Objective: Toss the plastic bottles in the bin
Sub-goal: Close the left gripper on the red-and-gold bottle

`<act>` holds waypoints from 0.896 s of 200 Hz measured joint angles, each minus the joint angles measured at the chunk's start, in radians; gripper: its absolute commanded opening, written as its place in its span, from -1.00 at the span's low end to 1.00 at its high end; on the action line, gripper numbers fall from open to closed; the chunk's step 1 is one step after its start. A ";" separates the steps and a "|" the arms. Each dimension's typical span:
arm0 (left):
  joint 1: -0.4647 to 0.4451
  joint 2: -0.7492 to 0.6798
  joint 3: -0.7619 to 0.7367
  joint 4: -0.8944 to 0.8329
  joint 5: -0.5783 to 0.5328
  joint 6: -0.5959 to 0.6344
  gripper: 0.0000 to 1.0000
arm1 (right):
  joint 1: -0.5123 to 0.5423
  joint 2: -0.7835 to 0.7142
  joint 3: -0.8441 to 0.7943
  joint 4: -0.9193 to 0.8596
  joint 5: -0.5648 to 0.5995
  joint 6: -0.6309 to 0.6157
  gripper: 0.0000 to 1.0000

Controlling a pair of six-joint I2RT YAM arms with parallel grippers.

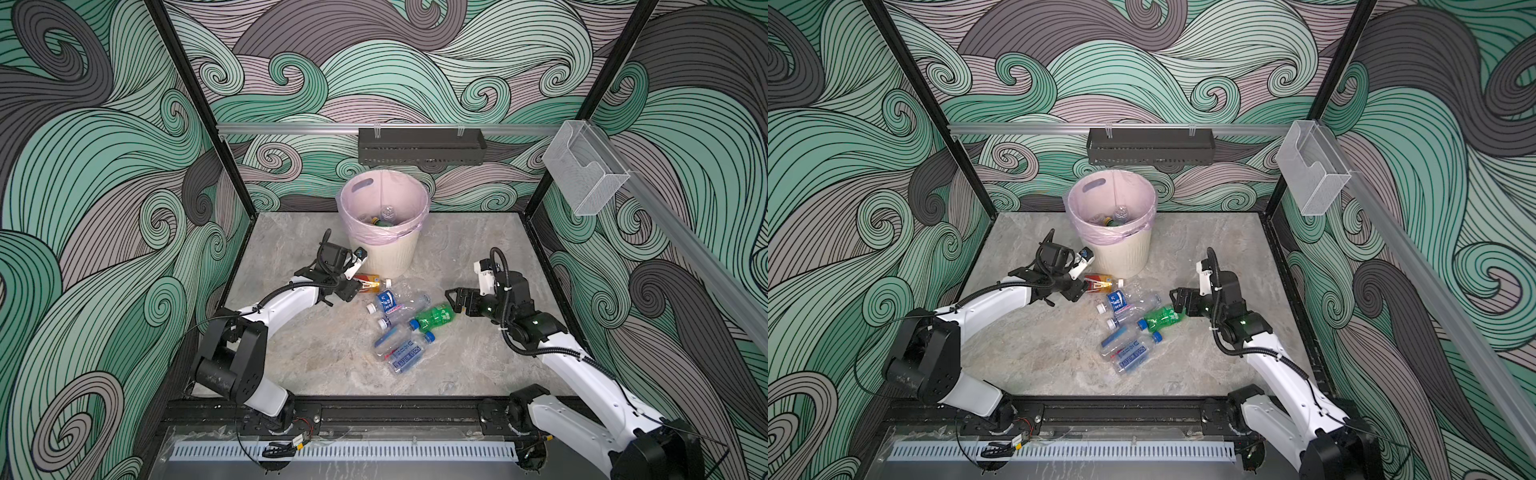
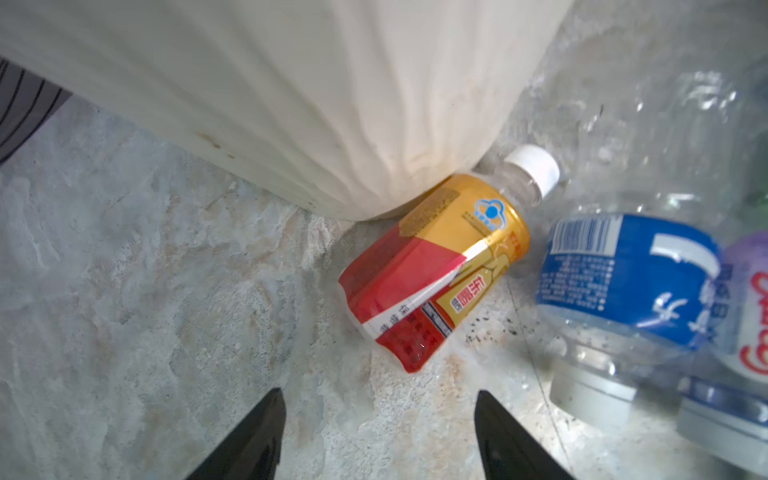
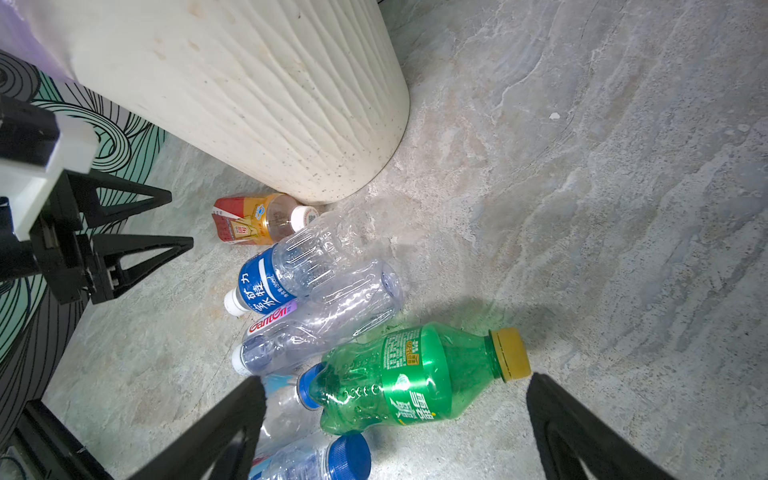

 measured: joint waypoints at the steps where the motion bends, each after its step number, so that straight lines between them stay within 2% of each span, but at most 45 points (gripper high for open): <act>1: -0.001 0.000 0.000 -0.001 -0.003 0.006 0.49 | 0.000 0.001 0.000 0.000 0.000 0.000 0.96; 56: -0.054 0.097 0.029 0.000 -0.096 0.220 0.51 | -0.001 0.023 0.000 0.022 -0.001 0.000 0.96; 91: -0.079 0.142 0.050 0.008 -0.109 0.314 0.51 | -0.004 0.005 -0.022 0.024 0.001 0.000 0.96; 131: -0.087 0.158 0.044 0.085 -0.093 0.364 0.49 | -0.011 -0.030 -0.040 0.020 0.004 0.000 0.96; 179: -0.089 0.279 0.068 0.106 -0.074 0.385 0.45 | -0.011 -0.040 -0.040 0.011 0.005 0.000 0.96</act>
